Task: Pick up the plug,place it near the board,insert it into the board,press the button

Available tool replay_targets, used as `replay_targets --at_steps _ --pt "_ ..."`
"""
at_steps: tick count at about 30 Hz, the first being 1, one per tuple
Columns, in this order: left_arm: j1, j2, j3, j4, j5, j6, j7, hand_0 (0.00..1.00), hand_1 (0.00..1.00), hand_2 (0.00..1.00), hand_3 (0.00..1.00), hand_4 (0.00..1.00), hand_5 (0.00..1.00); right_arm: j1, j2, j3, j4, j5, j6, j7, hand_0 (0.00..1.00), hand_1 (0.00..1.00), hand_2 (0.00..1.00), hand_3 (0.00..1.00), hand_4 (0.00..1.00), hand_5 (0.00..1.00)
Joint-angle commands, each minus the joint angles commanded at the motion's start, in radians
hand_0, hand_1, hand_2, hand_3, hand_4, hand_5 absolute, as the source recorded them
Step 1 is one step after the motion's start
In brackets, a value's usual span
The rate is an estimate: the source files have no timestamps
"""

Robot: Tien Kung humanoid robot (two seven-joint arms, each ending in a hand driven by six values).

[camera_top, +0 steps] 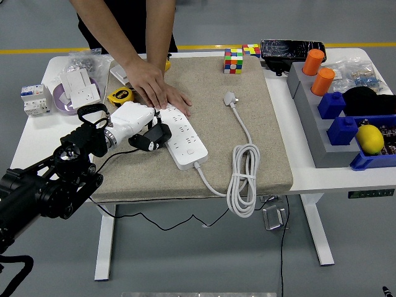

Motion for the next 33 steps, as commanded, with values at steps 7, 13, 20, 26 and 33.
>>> replay_targets --at_steps 7,13,20,26,33 --pt "-0.004 -0.001 -0.005 0.001 -0.018 -0.006 -0.003 0.517 0.645 0.564 0.517 0.831 0.415 0.003 0.0 0.0 -0.001 0.002 0.002 -0.002 0.943 0.84 0.782 0.795 0.998 0.998" --pt "-0.005 -0.001 -0.01 0.002 -0.023 -0.007 -0.003 0.588 0.789 0.769 0.666 0.849 0.425 0.004 0.0 0.0 -0.002 0.006 0.006 -0.003 0.949 0.843 0.782 0.795 0.998 0.998" --pt "-0.007 -0.001 -0.013 0.003 -0.03 -0.009 -0.004 0.669 0.837 0.813 0.78 0.877 0.448 0.005 0.0 0.001 -0.002 0.007 0.008 -0.004 0.954 0.844 0.782 0.795 0.998 0.998" --pt "-0.009 0.0 -0.015 0.004 -0.031 -0.012 -0.004 0.679 0.851 0.829 0.798 0.909 0.471 0.006 0.001 0.001 -0.003 0.008 0.009 -0.004 0.958 0.845 0.782 0.795 0.998 0.998" --pt "-0.007 0.006 -0.021 -0.002 -0.047 -0.02 -0.01 0.693 0.859 0.839 0.812 0.939 0.5 0.007 0.001 0.003 -0.002 0.008 0.008 -0.002 0.96 0.846 0.782 0.796 0.998 0.998"
